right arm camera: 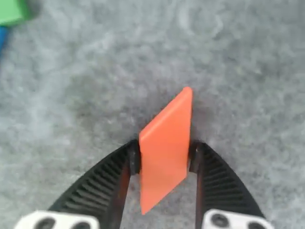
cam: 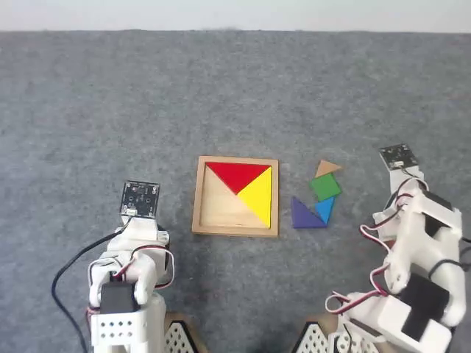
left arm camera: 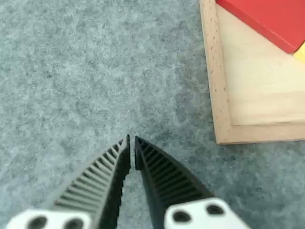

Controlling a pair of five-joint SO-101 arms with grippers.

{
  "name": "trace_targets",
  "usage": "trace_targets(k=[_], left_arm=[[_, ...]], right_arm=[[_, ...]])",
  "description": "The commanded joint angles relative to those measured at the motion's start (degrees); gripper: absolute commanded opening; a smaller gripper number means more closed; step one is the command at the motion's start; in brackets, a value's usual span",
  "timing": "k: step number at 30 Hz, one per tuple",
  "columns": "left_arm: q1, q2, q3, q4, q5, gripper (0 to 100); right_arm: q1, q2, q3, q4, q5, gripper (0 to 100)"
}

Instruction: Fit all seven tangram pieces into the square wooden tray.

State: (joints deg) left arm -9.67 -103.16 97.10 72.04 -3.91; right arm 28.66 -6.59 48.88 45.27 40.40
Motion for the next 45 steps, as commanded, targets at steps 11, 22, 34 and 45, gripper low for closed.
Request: trace_targets(k=[11, 22, 34, 45], left_arm=[[0.4, -1.0, -0.6, 0.2, -0.1, 2], [0.4, -1.0, -0.6, 0.2, -0.1, 2], [0.4, -1.0, -0.6, 0.2, -0.1, 2], [0.4, -1.0, -0.6, 0.2, -0.1, 2]], right_arm=[[-1.5, -19.3, -1.4, 11.3, -2.5, 18.8], [-6.3, -6.3, -1.7, 6.3, -2.1, 18.8], [0.3, 4.9, -5.2, 0.7, 2.5, 18.8], [4.8, 11.2, -6.0, -4.4, 3.3, 18.8]])
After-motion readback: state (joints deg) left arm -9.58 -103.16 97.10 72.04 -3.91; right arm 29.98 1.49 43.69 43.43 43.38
